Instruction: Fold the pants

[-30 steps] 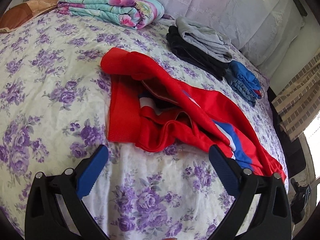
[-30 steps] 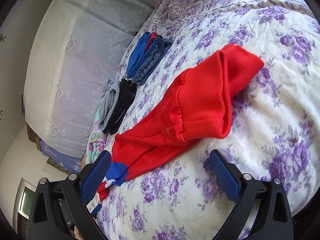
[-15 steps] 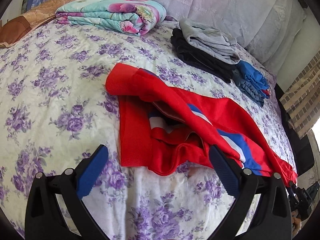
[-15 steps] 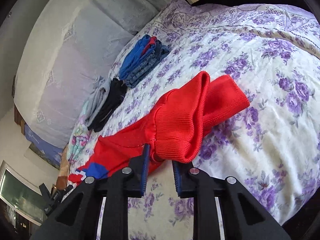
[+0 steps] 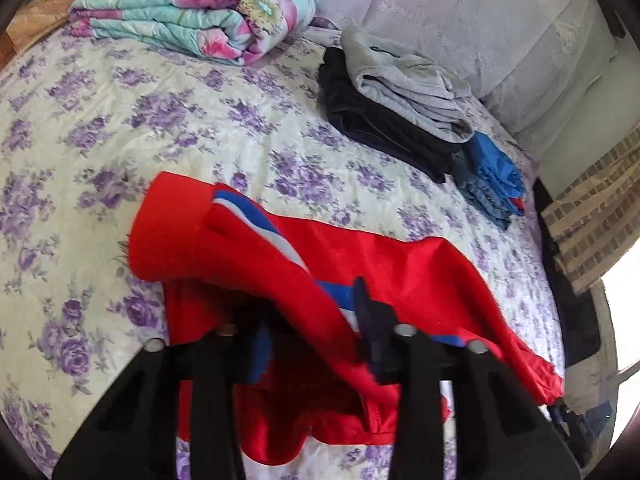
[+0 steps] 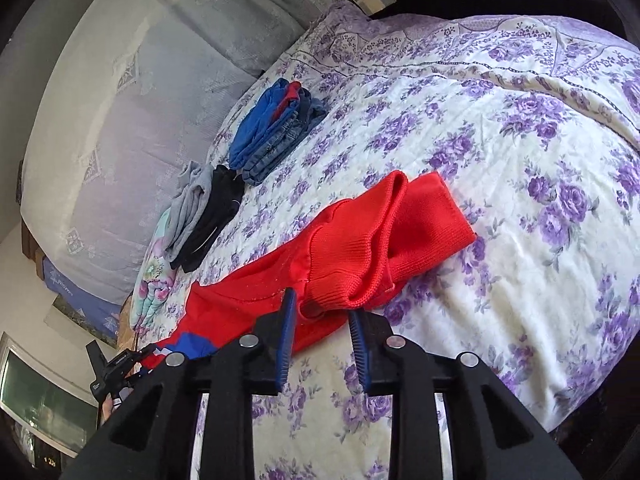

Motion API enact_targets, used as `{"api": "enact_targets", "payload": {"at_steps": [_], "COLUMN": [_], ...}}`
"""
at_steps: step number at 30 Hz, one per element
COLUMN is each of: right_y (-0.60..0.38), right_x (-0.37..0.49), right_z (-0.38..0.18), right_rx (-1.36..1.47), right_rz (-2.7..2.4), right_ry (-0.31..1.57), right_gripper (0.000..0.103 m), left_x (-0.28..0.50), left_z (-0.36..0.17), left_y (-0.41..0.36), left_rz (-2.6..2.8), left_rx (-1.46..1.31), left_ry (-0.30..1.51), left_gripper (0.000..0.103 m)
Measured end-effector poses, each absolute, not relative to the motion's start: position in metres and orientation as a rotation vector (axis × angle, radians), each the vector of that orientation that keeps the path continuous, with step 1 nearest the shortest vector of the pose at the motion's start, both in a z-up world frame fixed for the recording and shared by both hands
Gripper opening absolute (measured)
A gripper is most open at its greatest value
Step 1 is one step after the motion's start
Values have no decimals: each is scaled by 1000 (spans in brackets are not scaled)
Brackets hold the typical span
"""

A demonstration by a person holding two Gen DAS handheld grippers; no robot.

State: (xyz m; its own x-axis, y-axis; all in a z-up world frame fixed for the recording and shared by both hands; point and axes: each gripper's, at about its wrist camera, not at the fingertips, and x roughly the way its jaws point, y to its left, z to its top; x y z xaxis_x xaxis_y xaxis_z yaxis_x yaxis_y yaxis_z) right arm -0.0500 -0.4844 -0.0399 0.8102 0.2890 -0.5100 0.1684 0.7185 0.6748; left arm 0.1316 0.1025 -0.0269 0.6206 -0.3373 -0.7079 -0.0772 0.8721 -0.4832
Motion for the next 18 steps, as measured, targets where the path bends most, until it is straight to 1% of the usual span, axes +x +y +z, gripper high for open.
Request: {"api": "enact_targets", "payload": {"at_steps": [1, 2, 5, 7, 12, 15, 18], "right_y": [-485, -485, -489, -490, -502, -515, -527], "right_x": [-49, -47, -42, -41, -35, -21, 11], "right_z": [-39, -39, -43, -41, -17, -1, 9], "right_rx": [772, 770, 779, 780, 768, 763, 759], "right_rz": [72, 71, 70, 78, 121, 119, 139], "right_ry": [633, 631, 630, 621, 573, 543, 548], "right_gripper": [25, 25, 24, 21, 19, 15, 14], "left_x": [130, 128, 124, 122, 125, 135, 155], "left_z": [-26, -25, -22, -16, 11, 25, 37], "left_y": [103, 103, 105, 106, 107, 105, 104], "left_rz": [-156, -157, -169, -172, -182, -169, -159], "left_rx": [-504, -492, -496, -494, -473, -457, -455], "left_ry": [891, 882, 871, 855, 800, 780, 765], "left_gripper": [22, 17, 14, 13, 12, 12, 12]}}
